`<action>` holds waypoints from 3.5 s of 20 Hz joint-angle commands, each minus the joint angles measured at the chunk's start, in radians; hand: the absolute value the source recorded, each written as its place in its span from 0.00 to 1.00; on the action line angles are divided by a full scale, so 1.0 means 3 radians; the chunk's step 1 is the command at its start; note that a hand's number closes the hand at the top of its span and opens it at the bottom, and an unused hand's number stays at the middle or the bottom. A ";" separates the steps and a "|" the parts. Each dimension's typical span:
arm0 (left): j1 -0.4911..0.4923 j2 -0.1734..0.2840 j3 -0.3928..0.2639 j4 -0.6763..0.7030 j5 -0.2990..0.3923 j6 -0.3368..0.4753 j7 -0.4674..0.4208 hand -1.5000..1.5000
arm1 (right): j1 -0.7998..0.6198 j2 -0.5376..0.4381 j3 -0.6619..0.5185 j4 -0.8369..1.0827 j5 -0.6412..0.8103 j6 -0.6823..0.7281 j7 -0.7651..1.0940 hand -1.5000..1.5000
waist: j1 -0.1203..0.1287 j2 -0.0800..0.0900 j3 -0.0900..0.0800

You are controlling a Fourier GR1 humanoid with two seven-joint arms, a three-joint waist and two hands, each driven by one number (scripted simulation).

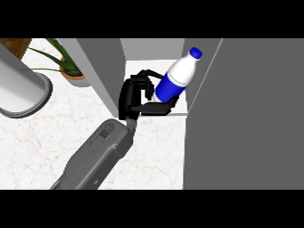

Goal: Pick up the bottled water, place it into the cabinet and close the cabinet

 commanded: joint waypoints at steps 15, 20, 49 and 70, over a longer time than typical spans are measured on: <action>-0.1302 -0.0005 0.0293 0.2046 -0.0060 0.0427 -0.0032 1.00 | -0.0057 -0.0036 -0.0299 -0.0073 -0.0417 0.0224 -0.0010 0.00 | -0.0134 0.0056 0.0000; -0.1244 0.0089 0.0619 0.2249 0.0122 0.0312 -0.0335 1.00 | -0.0094 -0.0068 -0.0371 -0.0164 -0.0491 0.0231 0.0133 0.00 | -0.0128 0.0084 -0.0006; -0.1762 0.0068 0.0855 0.2369 0.0075 -0.0361 -0.1040 0.00 | -0.0113 -0.0065 -0.0415 0.0017 -0.0460 0.0511 -0.0035 0.00 | -0.0113 0.0060 -0.0003; -0.0433 -0.0005 -0.0012 0.0652 0.0501 -0.0597 -0.0762 0.00 | -0.0257 0.0180 -0.0038 -0.0090 -0.0149 0.0221 0.0358 0.00 | 0.0080 -0.0033 -0.0002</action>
